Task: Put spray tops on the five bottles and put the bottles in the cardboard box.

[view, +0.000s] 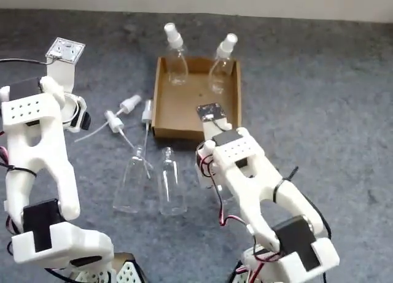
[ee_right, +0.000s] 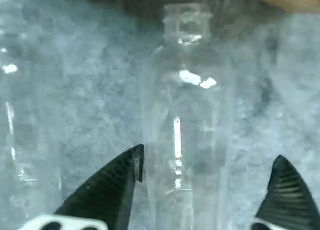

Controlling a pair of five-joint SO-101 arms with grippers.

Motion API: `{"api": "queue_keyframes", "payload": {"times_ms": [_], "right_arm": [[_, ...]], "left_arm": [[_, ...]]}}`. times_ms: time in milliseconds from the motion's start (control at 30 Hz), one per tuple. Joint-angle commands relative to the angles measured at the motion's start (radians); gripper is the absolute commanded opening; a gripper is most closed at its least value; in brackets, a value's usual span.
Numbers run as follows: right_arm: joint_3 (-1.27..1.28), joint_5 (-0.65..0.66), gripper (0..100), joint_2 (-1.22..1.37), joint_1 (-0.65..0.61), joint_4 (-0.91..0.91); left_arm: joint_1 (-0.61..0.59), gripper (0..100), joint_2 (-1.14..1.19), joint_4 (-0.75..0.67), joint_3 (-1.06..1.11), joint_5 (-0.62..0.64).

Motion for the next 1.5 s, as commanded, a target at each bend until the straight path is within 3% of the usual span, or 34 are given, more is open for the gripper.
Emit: {"api": "queue_keyframes", "payload": {"times_ms": [0,200,433,600,733,867,1100,1467], "right_arm": [[-0.056,-0.014,20.7,-0.005,0.012,-0.013],[0.033,0.058,0.3,-0.065,0.213,-0.013],[0.128,0.296,0.3,-0.272,0.552,-0.012],[0.151,0.445,0.3,-0.294,0.707,-0.013],[0.148,0.479,0.3,-0.245,0.736,-0.021],[0.143,0.479,0.4,-0.208,0.733,-0.021],[0.143,0.479,0.5,-0.199,0.731,-0.021],[0.150,0.479,0.5,-0.197,0.731,-0.019]], "left_arm": [[-0.016,17,-0.004,0.000,-0.039,-0.008],[-0.010,17,-0.002,0.000,-0.038,-0.008],[0.104,17,-0.001,-0.002,-0.041,-0.003],[0.200,17,0.056,-0.029,-0.082,0.002],[0.220,17,0.216,-0.029,-0.214,0.127],[0.239,17,0.348,-0.029,-0.372,0.137],[0.278,17,0.607,-0.023,-0.734,0.060],[0.320,17,1.010,0.121,-1.179,0.000]]}}
